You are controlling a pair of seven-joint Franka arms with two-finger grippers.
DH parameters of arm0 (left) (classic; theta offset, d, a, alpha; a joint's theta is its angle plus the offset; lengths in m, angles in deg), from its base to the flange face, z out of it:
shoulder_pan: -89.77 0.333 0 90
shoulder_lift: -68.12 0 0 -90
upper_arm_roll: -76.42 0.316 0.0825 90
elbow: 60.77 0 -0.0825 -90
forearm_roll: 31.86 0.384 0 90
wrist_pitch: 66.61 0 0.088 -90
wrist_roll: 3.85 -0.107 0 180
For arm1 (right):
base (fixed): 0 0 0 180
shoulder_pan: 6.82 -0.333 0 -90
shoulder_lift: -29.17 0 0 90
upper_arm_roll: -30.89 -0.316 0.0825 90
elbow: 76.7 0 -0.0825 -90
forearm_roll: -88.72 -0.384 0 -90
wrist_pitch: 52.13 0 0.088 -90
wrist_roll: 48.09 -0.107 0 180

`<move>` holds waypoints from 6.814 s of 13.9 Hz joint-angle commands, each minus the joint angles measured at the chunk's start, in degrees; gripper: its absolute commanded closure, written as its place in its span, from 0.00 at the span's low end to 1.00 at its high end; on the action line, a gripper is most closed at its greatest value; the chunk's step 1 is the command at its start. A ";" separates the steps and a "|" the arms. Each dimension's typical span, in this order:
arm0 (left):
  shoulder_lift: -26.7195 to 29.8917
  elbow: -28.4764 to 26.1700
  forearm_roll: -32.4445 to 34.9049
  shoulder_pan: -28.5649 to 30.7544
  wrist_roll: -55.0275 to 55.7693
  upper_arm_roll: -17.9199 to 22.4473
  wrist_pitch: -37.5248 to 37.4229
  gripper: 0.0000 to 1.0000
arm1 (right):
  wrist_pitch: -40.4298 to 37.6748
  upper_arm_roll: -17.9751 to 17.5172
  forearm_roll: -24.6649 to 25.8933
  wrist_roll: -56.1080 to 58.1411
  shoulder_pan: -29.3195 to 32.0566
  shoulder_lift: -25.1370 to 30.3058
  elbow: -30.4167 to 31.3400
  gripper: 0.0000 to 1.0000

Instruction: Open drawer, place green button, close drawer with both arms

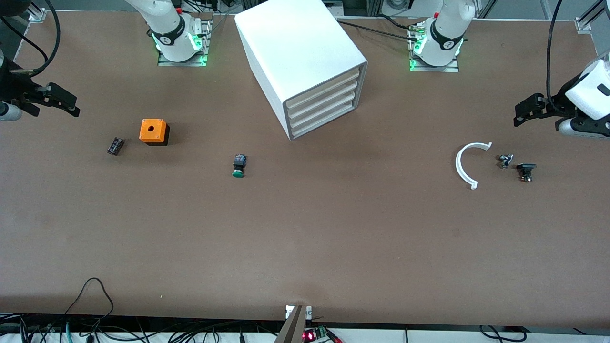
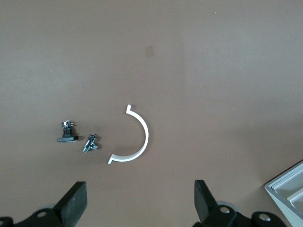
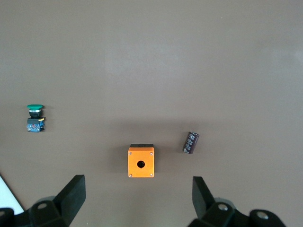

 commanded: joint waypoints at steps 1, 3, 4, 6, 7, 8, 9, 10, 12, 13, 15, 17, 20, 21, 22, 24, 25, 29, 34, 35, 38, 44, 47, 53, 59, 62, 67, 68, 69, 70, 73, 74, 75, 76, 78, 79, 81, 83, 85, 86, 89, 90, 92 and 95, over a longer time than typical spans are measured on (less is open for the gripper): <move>-0.89 1.86 -0.84 0.44 -1.76 -0.10 0.36 0.00 | -0.77 -0.05 0.55 -0.13 0.15 0.45 0.53 0.00; -1.77 3.27 -0.75 0.27 -1.59 -0.27 0.11 0.00 | -0.42 -0.05 0.55 -0.22 0.15 1.15 1.50 0.00; -1.77 3.44 -0.75 0.27 -1.58 -0.36 0.03 0.00 | 0.10 -0.05 0.63 -0.22 0.15 1.50 2.37 0.00; -1.77 3.62 -0.75 0.18 -1.58 -0.54 0.02 0.00 | 0.37 -0.05 0.64 -0.22 0.15 1.94 2.91 0.00; -1.86 3.62 -0.75 0.18 -1.58 -0.54 0.02 0.00 | 0.72 -0.05 0.64 -0.22 0.15 1.94 2.91 0.00; -1.94 3.71 -0.75 0.18 -1.67 -0.54 0.11 0.00 | 0.81 -0.14 0.81 -0.22 0.15 1.94 2.91 0.00; -1.95 3.71 -0.83 0.18 -1.76 -0.54 0.20 0.00 | 0.81 -0.31 0.81 -0.13 0.15 2.12 2.91 0.00; -2.03 3.88 -0.83 -0.43 -1.76 -0.63 0.37 0.00 | 0.81 -0.40 1.07 -0.13 0.15 2.21 3.25 0.00; -2.12 4.41 -0.75 -1.13 -1.15 -0.71 0.29 0.00 | 0.81 -0.40 1.25 -0.13 0.15 2.29 3.26 0.00; -2.64 4.58 -0.83 -1.14 -1.75 -0.80 0.37 0.00 | 0.99 -0.40 1.25 -0.13 0.15 2.12 3.08 0.00; -4.31 4.59 -0.83 -1.14 -1.67 -1.33 0.55 0.00 | 3.52 -0.40 1.16 -0.13 0.15 0.98 2.56 0.00; -7.11 4.06 -0.92 -0.53 -1.67 -3.86 0.03 0.00 | 3.89 -0.40 1.07 0.40 -0.02 0.10 2.29 0.00; -15.29 2.57 -0.83 -0.61 -1.93 -7.48 0.73 0.00 | 4.68 -0.49 0.64 0.05 -0.63 -2.70 0.90 0.00; -16.17 2.65 -1.62 -0.17 -2.98 -7.48 1.42 0.00 | 4.42 -0.49 0.37 0.31 -0.90 -4.63 -0.59 0.00; -17.31 2.65 -3.28 -0.17 -5.95 -7.57 1.60 0.00 | 4.07 -0.49 0.28 0.40 -1.34 -6.21 -1.74 0.00; -21.78 2.04 -11.06 -0.17 -10.97 -7.57 3.18 0.00 | 4.33 -0.49 0.28 0.05 -2.74 -8.94 -3.41 0.00; -23.64 0.65 -17.73 -0.08 -11.51 -7.57 4.15 0.00 | 4.33 -0.49 0.28 -0.30 -3.79 -10.96 -4.73 0.00; -26.55 -12.52 -39.11 -2.27 -15.45 -8.01 12.74 0.00 | 4.68 -0.57 -0.50 -0.22 -4.94 -16.06 -6.23 0.00; -30.95 -19.13 -53.54 -7.28 -25.39 -10.55 13.30 0.00 | 8.89 -0.58 -4.89 -1.79 -8.10 -21.16 -6.41 0.00; -31.21 -20.54 -55.92 -8.07 -26.71 -10.91 13.30 0.00 | 9.25 -0.58 -6.47 -3.71 -8.63 -22.13 -6.50 0.00; -32.62 -23.09 -57.78 -9.04 -29.80 -13.54 13.38 0.00 | 10.83 -0.49 -6.93 -7.24 -12.40 -23.37 -6.59 0.00; -34.02 -25.82 -61.03 -10.71 -29.97 -19.34 16.71 0.17 | 15.57 -0.49 -8.15 -10.66 -17.59 -28.89 -6.59 0.01; -34.11 -27.14 -61.04 -12.04 -29.97 -19.96 20.68 0.49 | 18.12 -0.58 -8.24 -16.90 -19.87 -31.45 -6.41 0.01; -32.98 -25.92 -60.34 -8.53 -29.36 -18.91 20.59 1.00 | 26.11 -0.58 -8.24 -30.09 -27.43 -35.93 -5.27 0.03; -32.70 -19.51 -58.49 -4.57 -29.88 -9.79 20.94 1.00 | 37.53 -3.03 -8.24 -31.15 -28.06 -36.29 4.38 0.03; -32.36 -18.79 -58.58 -2.73 -29.97 -9.24 20.59 0.00 | 40.10 -3.56 -8.24 -31.33 -28.06 -36.11 6.95 0.03; -25.26 -18.79 -58.49 -0.54 -29.28 -9.24 26.00 0.00 | 40.28 -4.79 -8.07 -32.74 -28.06 -36.64 8.09 0.09; -23.24 -18.71 -58.93 0.96 -29.53 -9.33 31.35 0.00 | 40.28 -4.97 -8.07 -32.74 -28.06 -36.47 8.61 0.11; -21.21 -18.70 -59.02 1.23 -29.27 -9.33 35.49 0.00 | 40.28 -5.14 -7.98 -32.74 -28.15 -36.38 9.14 0.11; -19.80 -19.31 -59.19 1.50 -29.36 -9.33 37.36 0.00 | 40.28 -5.15 -7.98 -32.74 -28.06 -36.29 9.50 0.11; -14.27 -19.41 -54.31 2.63 -29.53 -9.24 37.47 0.00 | 40.45 -5.23 -7.28 -32.65 -28.06 -36.11 10.38 0.11; -12.08 -18.97 -47.83 4.64 -29.36 -9.33 37.03 0.00 | 40.45 -5.23 -7.27 -32.65 -28.06 -36.11 10.55 0.18; -10.14 -18.45 -40.98 5.97 -29.18 -9.24 35.98 0.00 | 40.45 -5.23 -7.27 -32.65 -28.06 -36.03 10.55 0.28; -8.64 -16.35 -36.48 7.29 -29.10 -8.81 31.80 0.00 | 40.36 -5.23 -7.27 -32.56 -28.06 -36.11 10.55 0.40; -8.27 -9.68 -30.14 8.53 -28.05 -4.69 20.47 0.00 | 40.45 -5.32 -7.36 -32.65 -28.06 -36.29 9.94 0.57; -8.01 -6.78 -26.45 8.53 -27.08 -3.63 16.59 0.00 | 40.54 -5.32 -7.36 -32.56 -28.06 -36.38 9.42 0.61; -6.87 -2.29 -18.72 8.53 -23.49 -3.26 11.21 0.00 | 40.54 -5.32 -7.36 -32.04 -28.06 -36.55 8.10 0.66; -6.43 1.14 -10.89 8.18 -16.39 -3.96 8.04 0.00 | 40.45 -5.32 -7.36 -31.68 -27.88 -36.20 6.96 0.70; -6.25 2.91 -5.51 7.83 -10.23 -4.58 5.66 0.00 | 40.10 -5.32 -7.19 -30.20 -27.53 -34.98 5.38 0.71; -6.17 3.35 -4.19 7.83 -8.46 -4.67 4.78 0.00 | 39.93 -5.32 -7.10 -28.97 -27.36 -34.01 5.19 0.71; -5.46 3.44 -3.21 7.83 -6.86 -4.67 3.54 0.00 | 39.92 -5.15 -3.60 -20.55 -25.60 -30.76 4.32 0.71; -5.37 3.53 -1.38 7.74 -6.51 -4.93 3.54 0.00 | 39.66 -5.06 -2.37 -17.65 -25.34 -30.14 3.18 0.71; -5.46 4.93 0.74 7.04 -3.71 -5.28 3.54 0.00 | 39.75 -5.06 -1.39 -11.42 -25.25 -29.44 0.20 0.71; -5.46 5.03 2.77 7.04 -0.62 -6.69 2.67 0.00 | 39.75 -5.58 -1.82 2.03 -25.25 -29.61 -5.43 0.71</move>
